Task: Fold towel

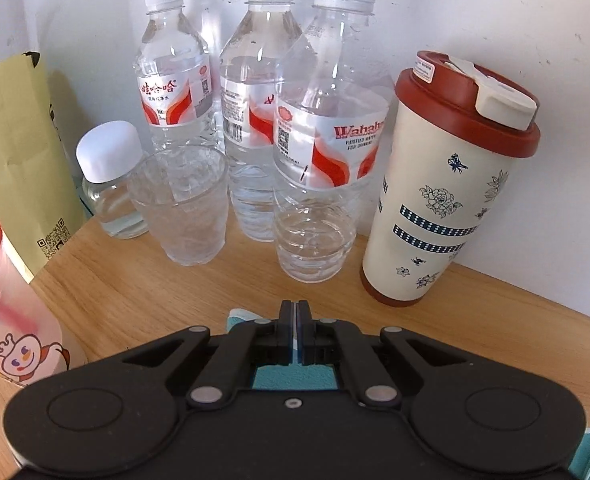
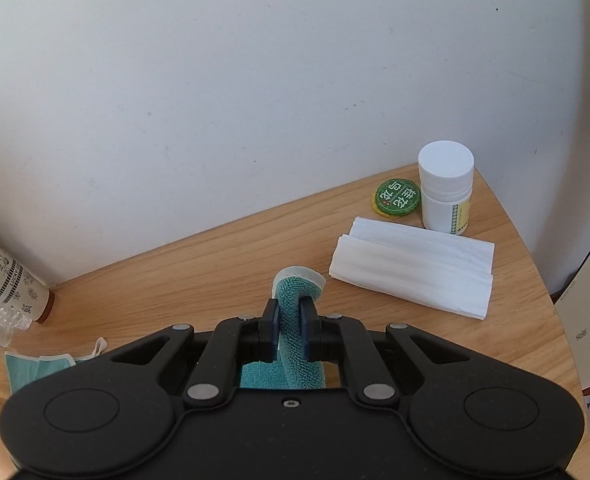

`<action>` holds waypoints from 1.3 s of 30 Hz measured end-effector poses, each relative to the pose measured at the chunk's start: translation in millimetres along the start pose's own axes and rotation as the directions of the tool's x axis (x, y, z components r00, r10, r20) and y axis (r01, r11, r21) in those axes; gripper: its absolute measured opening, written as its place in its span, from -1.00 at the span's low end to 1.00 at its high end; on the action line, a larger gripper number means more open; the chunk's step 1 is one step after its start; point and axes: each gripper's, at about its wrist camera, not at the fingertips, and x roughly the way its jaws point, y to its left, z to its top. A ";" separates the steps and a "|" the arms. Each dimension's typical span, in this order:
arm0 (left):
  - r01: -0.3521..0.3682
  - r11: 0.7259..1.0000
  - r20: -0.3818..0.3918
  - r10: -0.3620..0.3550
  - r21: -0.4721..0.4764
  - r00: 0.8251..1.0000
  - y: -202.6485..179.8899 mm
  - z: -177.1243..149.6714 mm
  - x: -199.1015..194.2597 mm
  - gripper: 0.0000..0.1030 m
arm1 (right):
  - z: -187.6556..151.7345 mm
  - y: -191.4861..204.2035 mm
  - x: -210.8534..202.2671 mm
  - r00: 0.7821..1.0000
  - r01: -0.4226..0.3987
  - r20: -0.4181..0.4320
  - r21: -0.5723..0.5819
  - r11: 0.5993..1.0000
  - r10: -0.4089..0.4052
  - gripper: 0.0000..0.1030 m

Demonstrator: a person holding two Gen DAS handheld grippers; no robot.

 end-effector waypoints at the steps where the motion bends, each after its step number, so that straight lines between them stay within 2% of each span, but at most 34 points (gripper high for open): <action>1: -0.001 1.000 0.000 0.001 -0.001 1.000 0.2 0.2 0.7 -0.97 | -0.1 0.1 0.0 1.000 0.000 0.000 -0.001 1.000 0.000 -0.79; 12: -0.006 1.000 -0.004 0.006 -0.009 1.000 3.7 2.6 0.0 -0.97 | 1.4 6.2 -2.8 1.000 -0.018 -0.003 -0.029 0.999 0.018 -0.79; 17: -0.006 1.000 -0.002 0.006 -0.006 1.000 7.5 2.3 -0.6 -0.97 | 4.7 -3.3 4.7 1.000 -0.024 -0.001 -0.040 0.999 0.024 -0.79; 20: -0.008 1.000 -0.005 0.008 0.003 1.000 9.2 1.2 -0.7 -0.97 | 4.3 3.9 11.1 0.999 -0.033 -0.002 -0.056 0.998 0.033 -0.79; 22: -0.008 1.000 -0.005 0.009 0.006 1.000 10.4 0.2 -1.4 -0.97 | 9.5 12.6 -5.7 0.999 -0.036 0.000 -0.064 0.997 0.036 -0.79; 26: -0.008 1.000 -0.005 0.008 0.001 1.000 14.4 -0.9 -3.5 -0.97 | 9.9 19.3 -9.6 0.999 -0.050 0.001 -0.080 0.996 0.050 -0.79; 30: -0.009 1.000 -0.006 0.009 -0.004 1.000 18.8 -0.8 -5.3 -0.97 | 9.3 38.8 -0.1 0.998 -0.061 0.001 -0.098 0.993 0.061 -0.79; 39: -0.010 1.000 0.000 0.010 -0.011 1.000 26.8 -0.3 -6.4 -0.97 | 4.7 54.3 2.0 0.997 -0.074 -0.003 -0.117 0.990 0.074 -0.79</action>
